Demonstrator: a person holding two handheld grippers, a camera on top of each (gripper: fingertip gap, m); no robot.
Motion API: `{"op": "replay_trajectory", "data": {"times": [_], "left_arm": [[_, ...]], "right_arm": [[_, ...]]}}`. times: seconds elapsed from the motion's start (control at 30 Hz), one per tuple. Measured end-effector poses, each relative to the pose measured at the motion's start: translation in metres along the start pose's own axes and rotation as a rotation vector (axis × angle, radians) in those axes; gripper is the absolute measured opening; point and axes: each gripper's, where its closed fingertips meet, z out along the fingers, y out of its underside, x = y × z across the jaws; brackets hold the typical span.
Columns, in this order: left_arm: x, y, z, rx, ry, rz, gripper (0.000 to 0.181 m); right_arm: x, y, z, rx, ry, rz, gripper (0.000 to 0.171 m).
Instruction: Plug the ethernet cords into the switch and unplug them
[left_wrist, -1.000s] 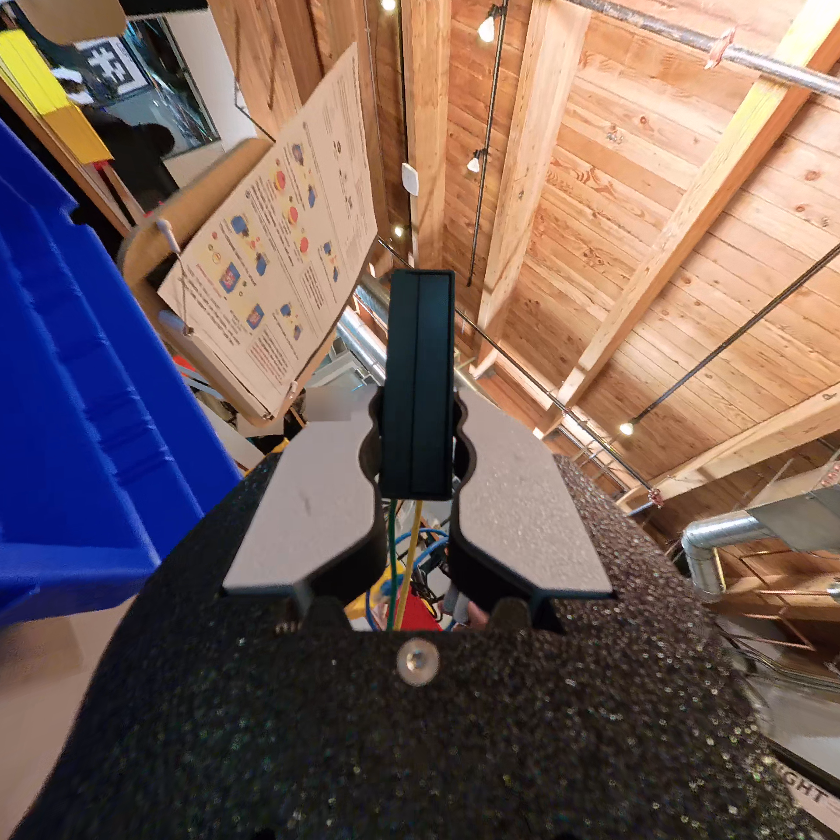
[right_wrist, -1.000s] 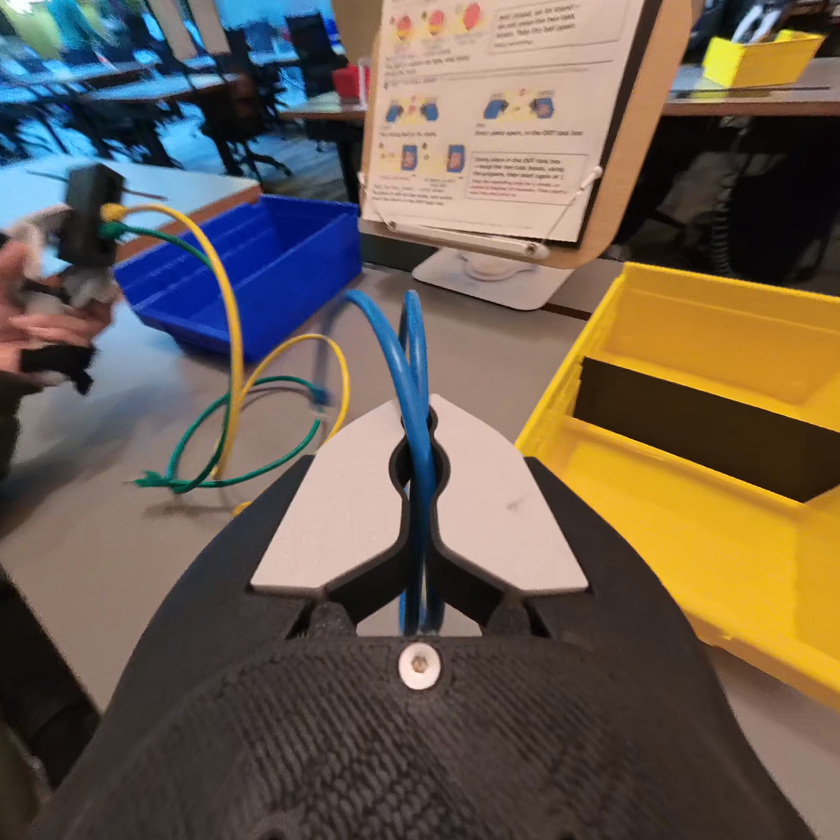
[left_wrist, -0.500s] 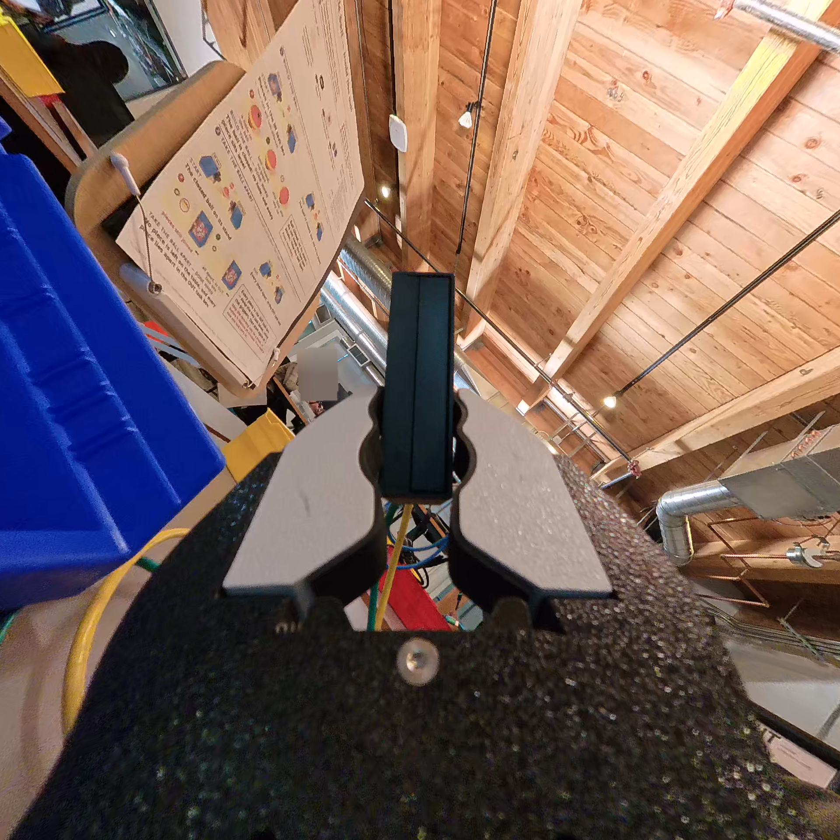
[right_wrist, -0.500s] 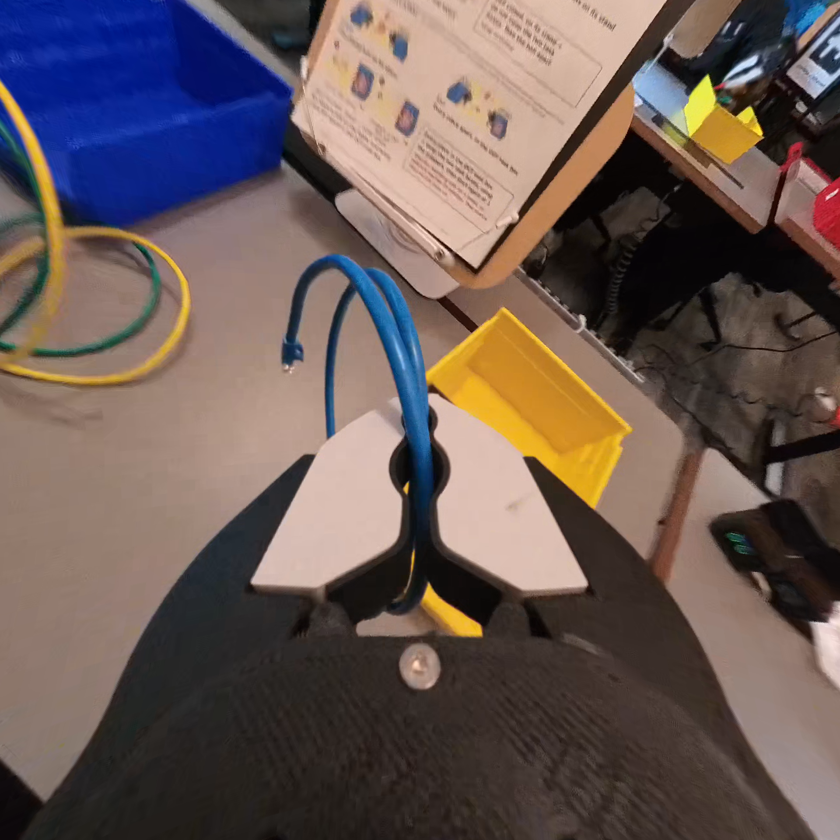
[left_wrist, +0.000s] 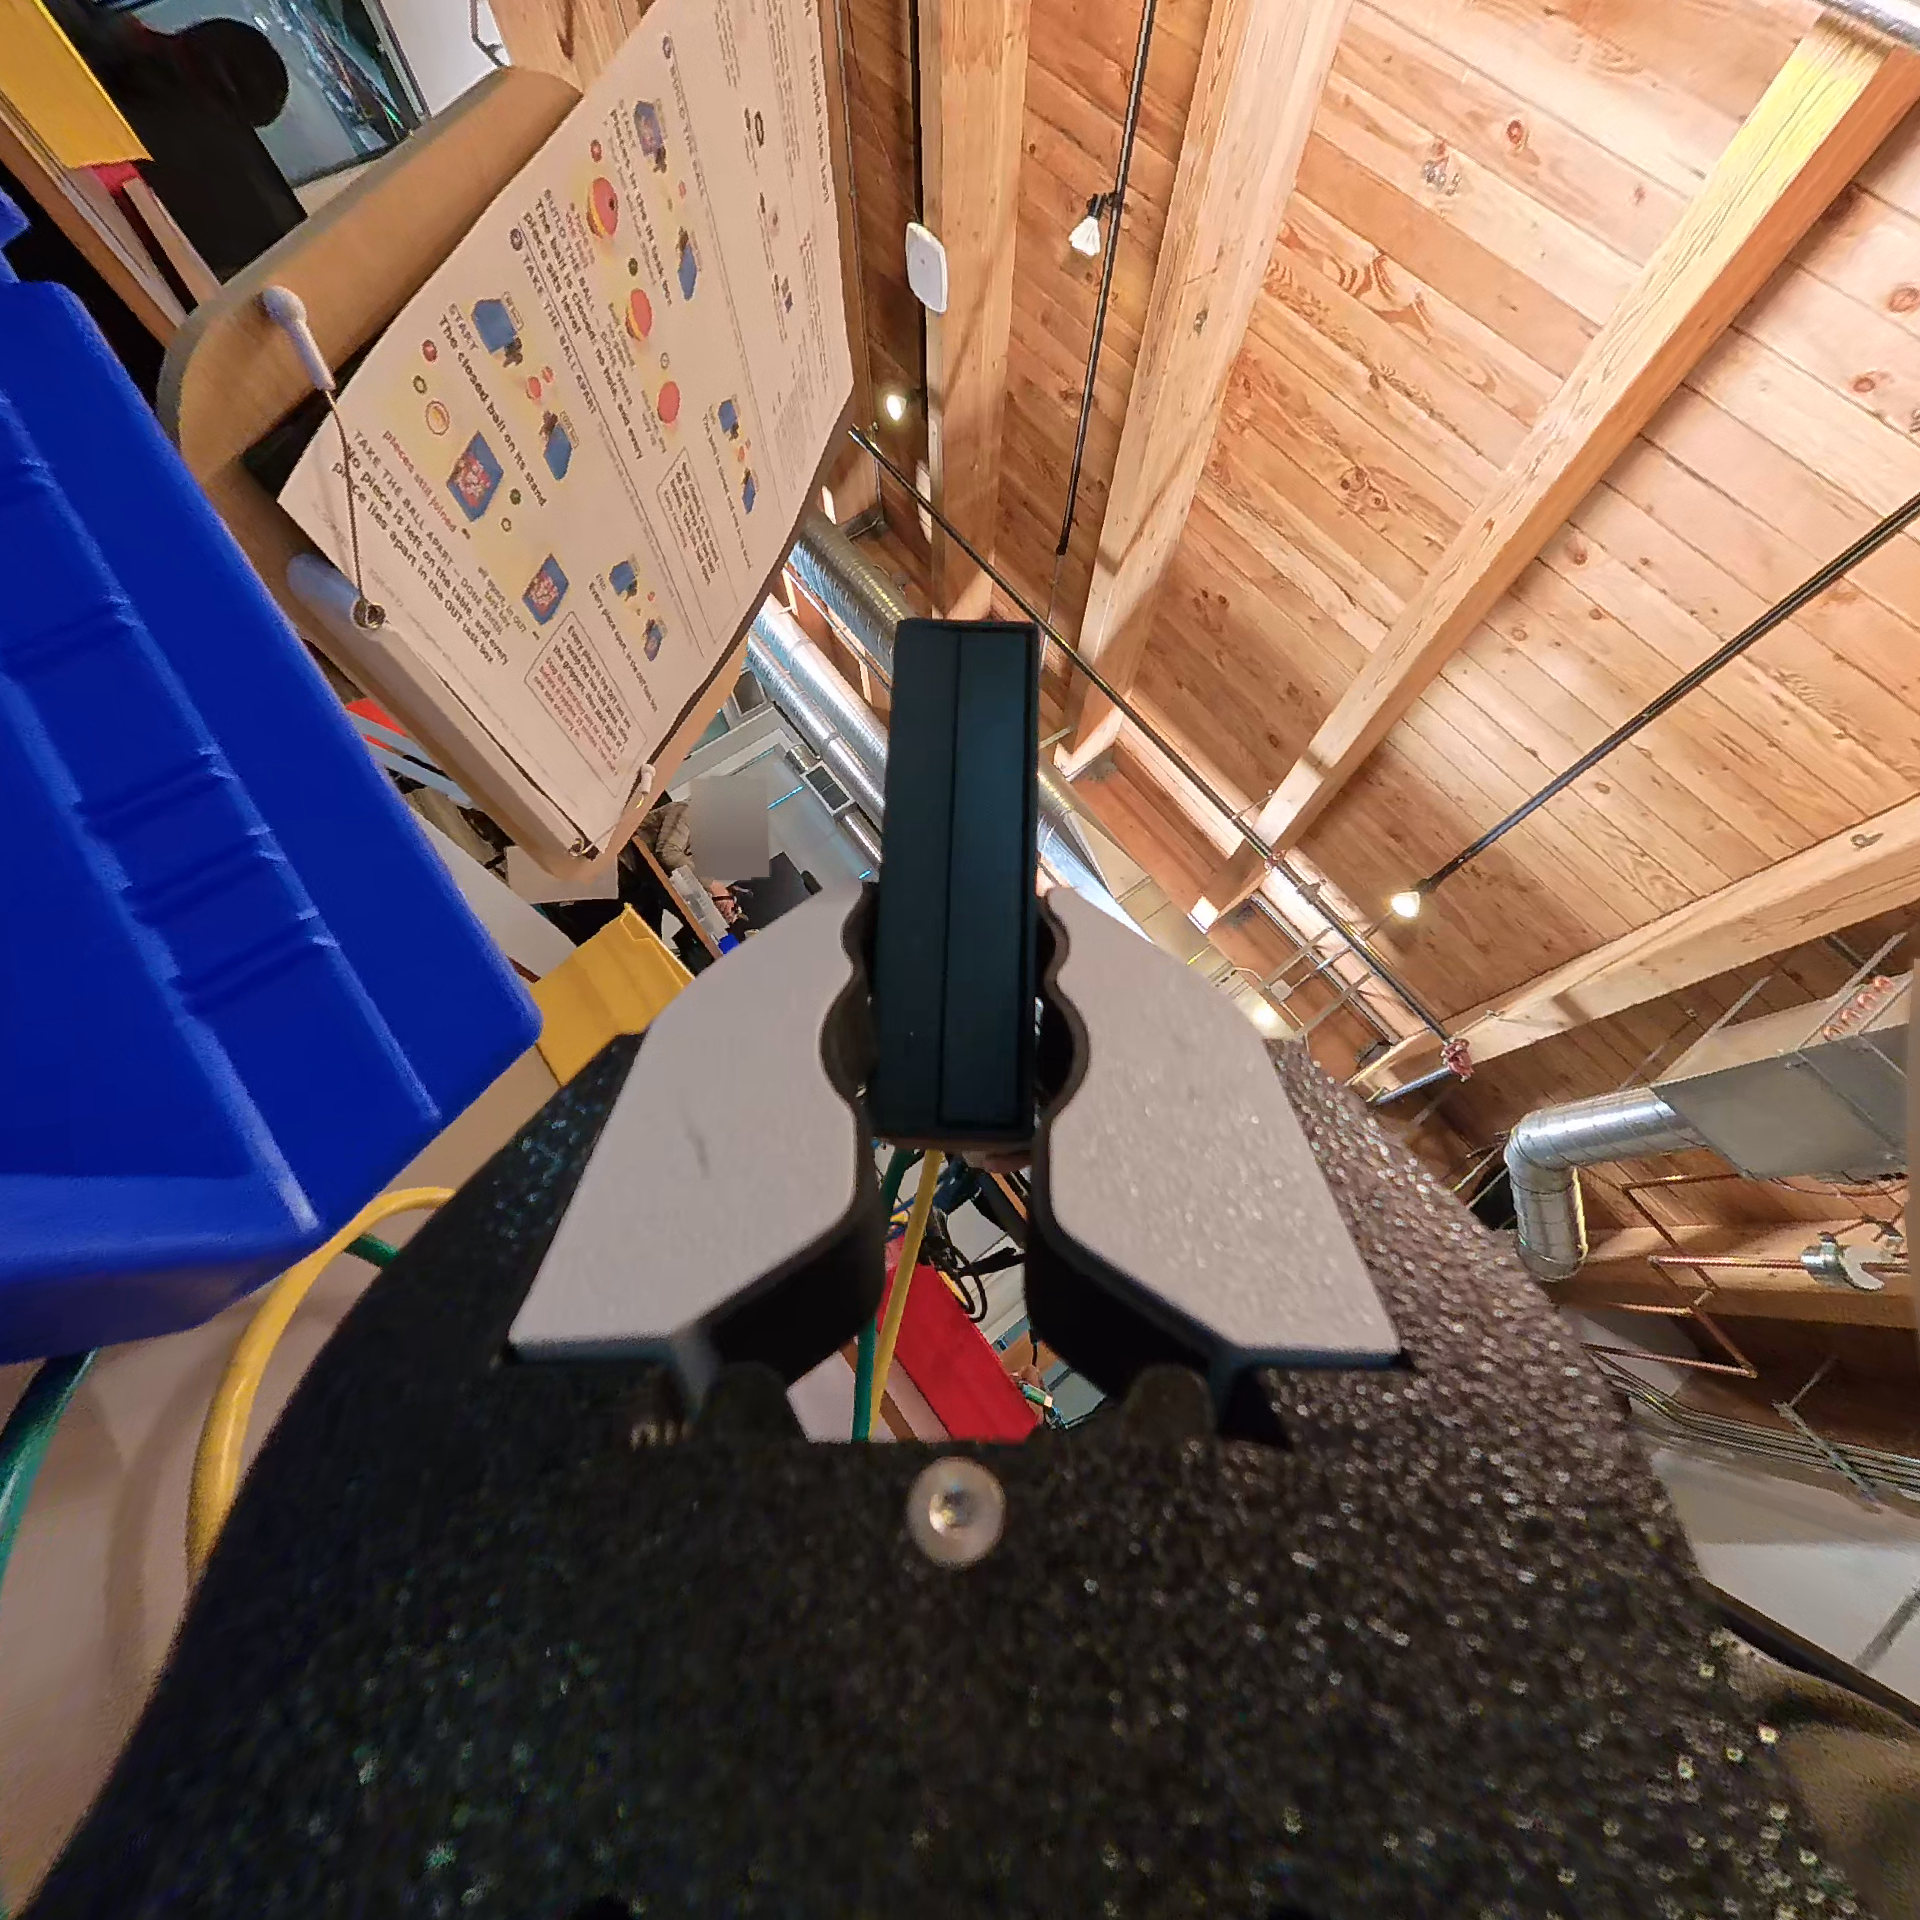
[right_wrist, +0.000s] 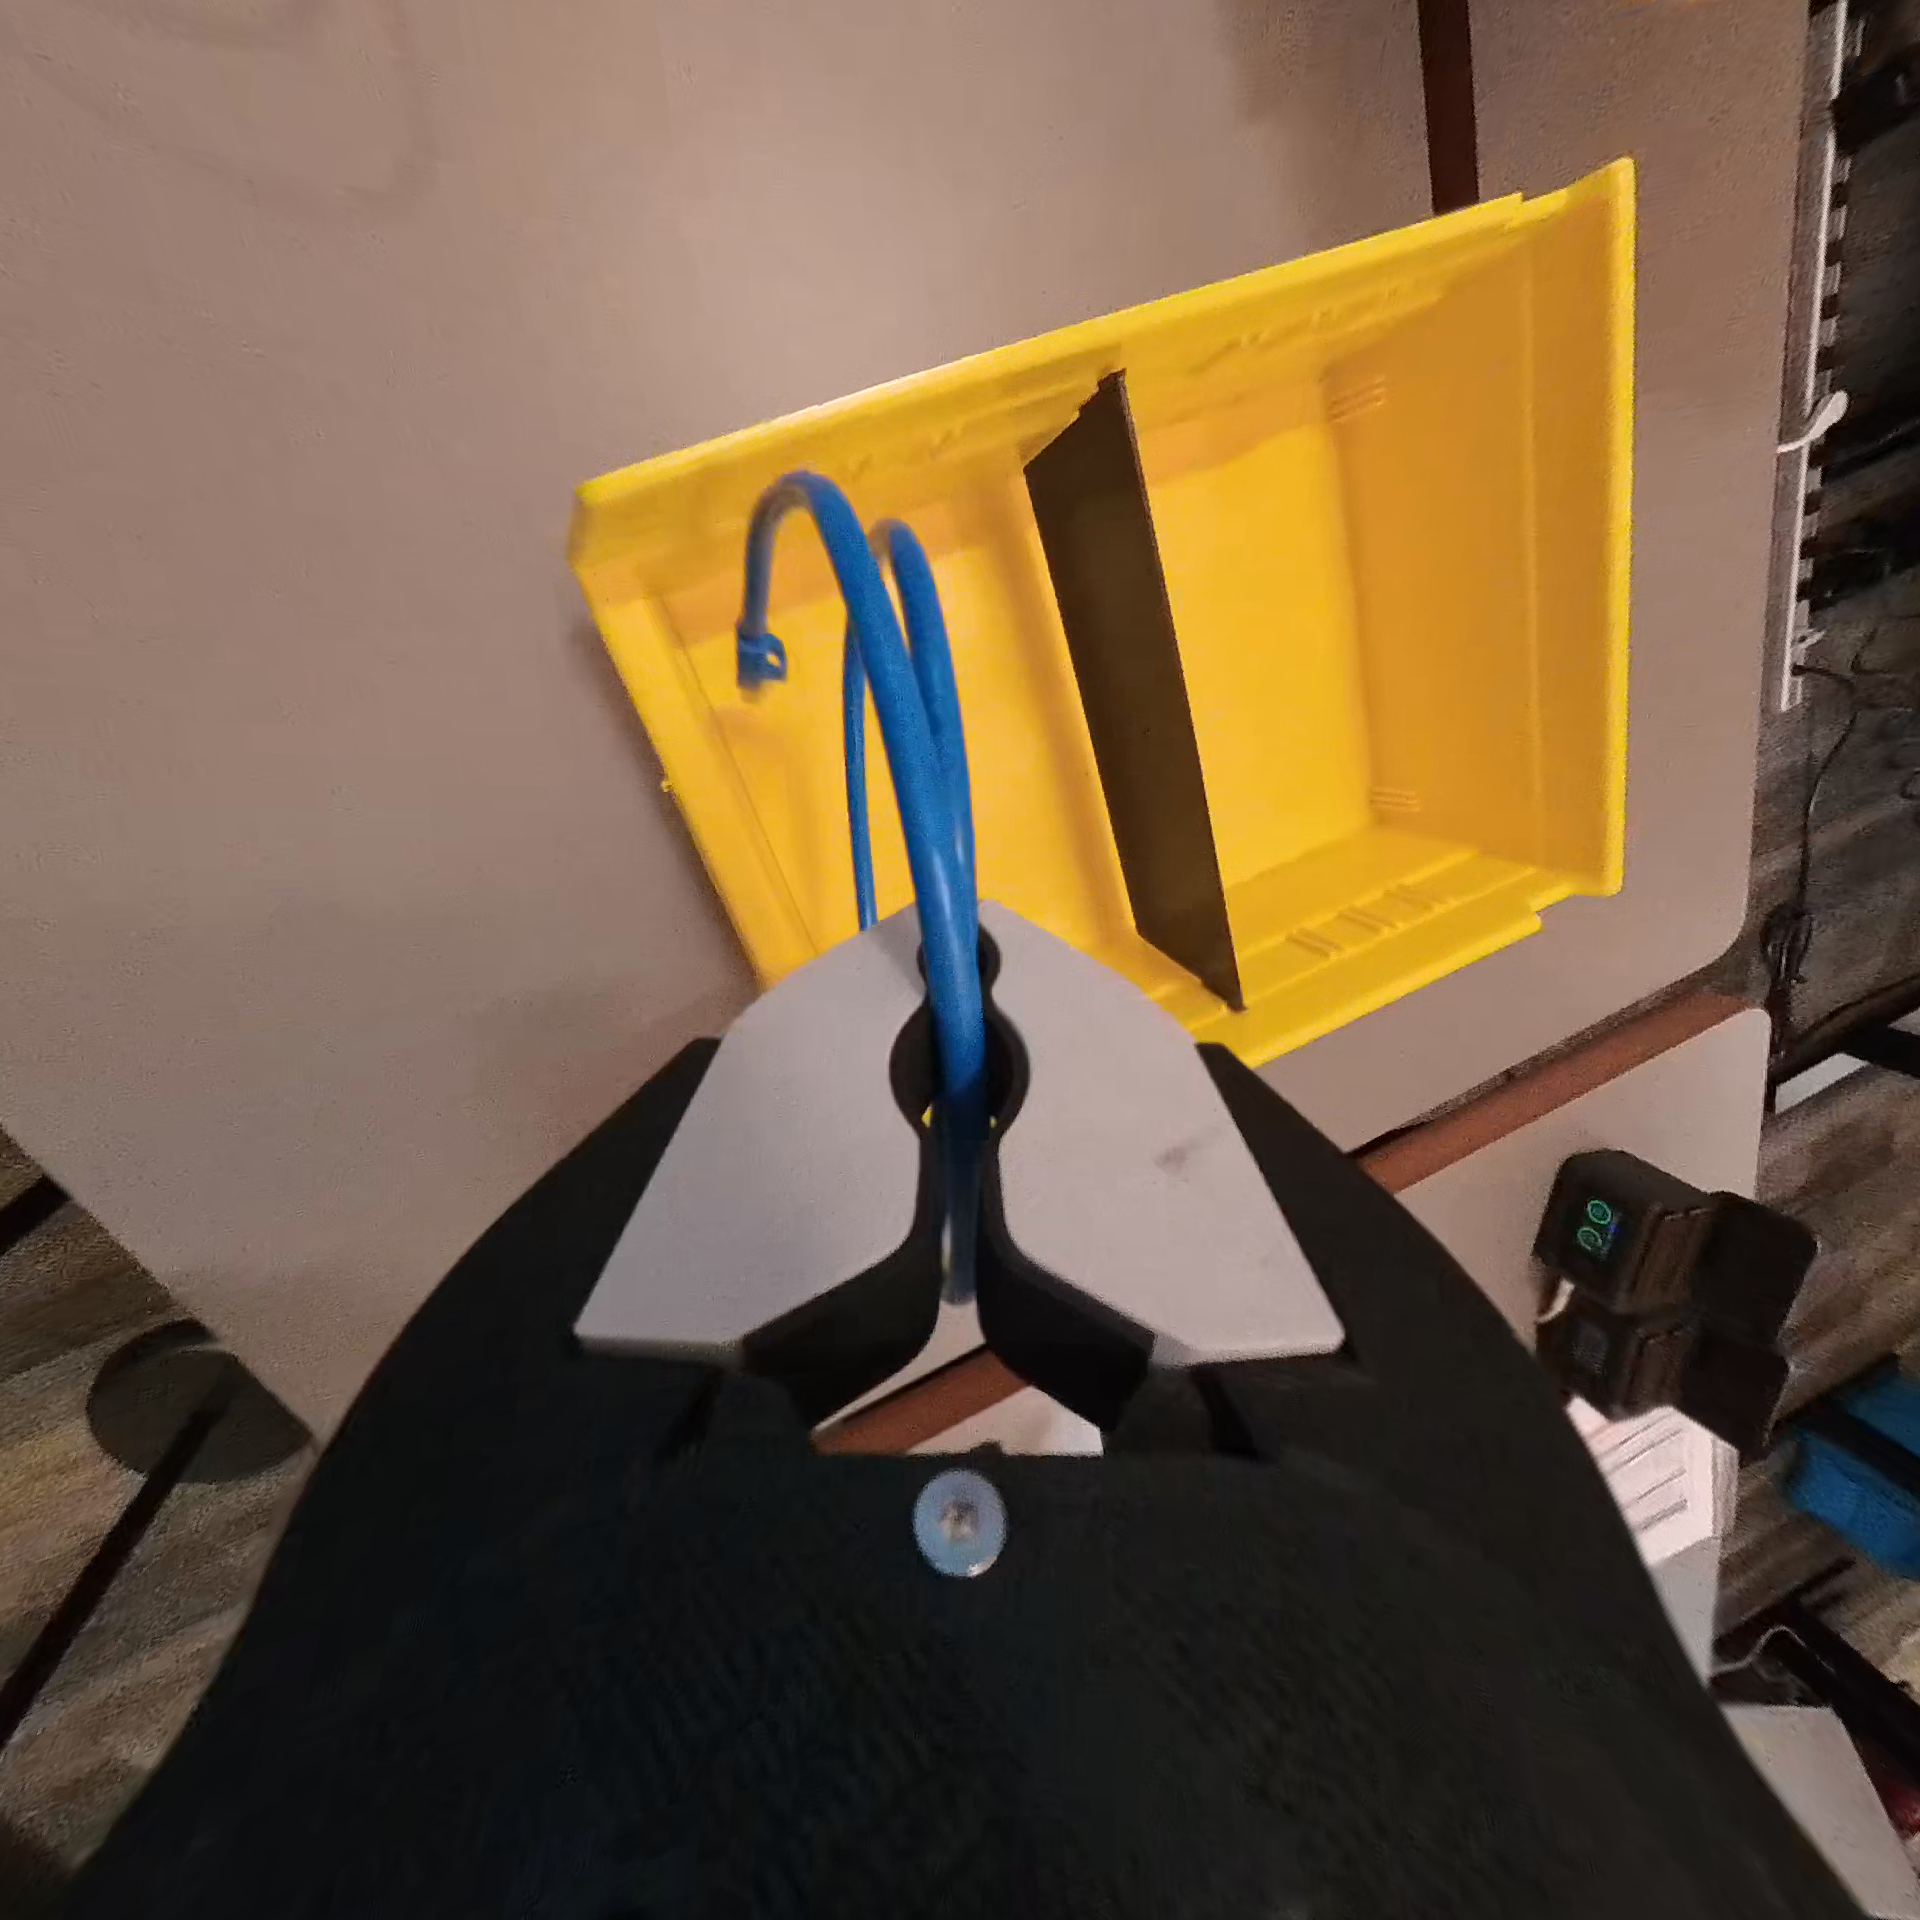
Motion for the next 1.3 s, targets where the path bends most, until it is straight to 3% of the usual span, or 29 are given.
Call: {"op": "replay_trajectory", "data": {"times": [0.17,0.33,0.57,0.8,0.87,0.93,1.13,1.2,1.3], "left_arm": [[-0.005,0.005,0.001,-0.014,-0.009,-0.008,0.027],[-0.009,0.007,0.001,-0.019,-0.018,-0.013,0.027],[-0.014,0.007,0.000,-0.016,-0.024,-0.027,0.027],[-0.012,0.009,0.001,-0.021,-0.017,-0.037,0.027],[-0.012,0.010,0.001,-0.023,-0.019,-0.035,0.027],[-0.012,0.013,0.002,-0.036,-0.024,-0.028,0.027],[-0.016,0.037,0.012,-0.085,-0.067,-0.029,0.027],[-0.018,0.049,0.016,-0.099,-0.079,-0.073,0.027],[-0.021,0.069,0.020,-0.125,-0.100,-0.123,0.027]], "right_arm": [[0.003,-0.002,0.031,-0.028,-0.082,-0.011,0.006],[0.039,-0.004,0.059,-0.028,0.124,-0.034,0.035],[0.057,0.004,0.056,-0.006,0.270,-0.016,0.067],[0.052,0.003,0.056,0.006,0.351,0.082,0.053],[0.041,-0.024,0.046,0.102,0.393,0.121,0.053],[0.011,-0.072,0.029,0.341,0.352,0.216,0.052],[-0.160,-0.225,-0.028,1.098,-0.155,0.541,0.037],[-0.192,-0.254,-0.016,1.237,-0.242,0.725,0.037],[-0.219,-0.280,0.037,1.230,-0.454,0.987,0.039]]}}
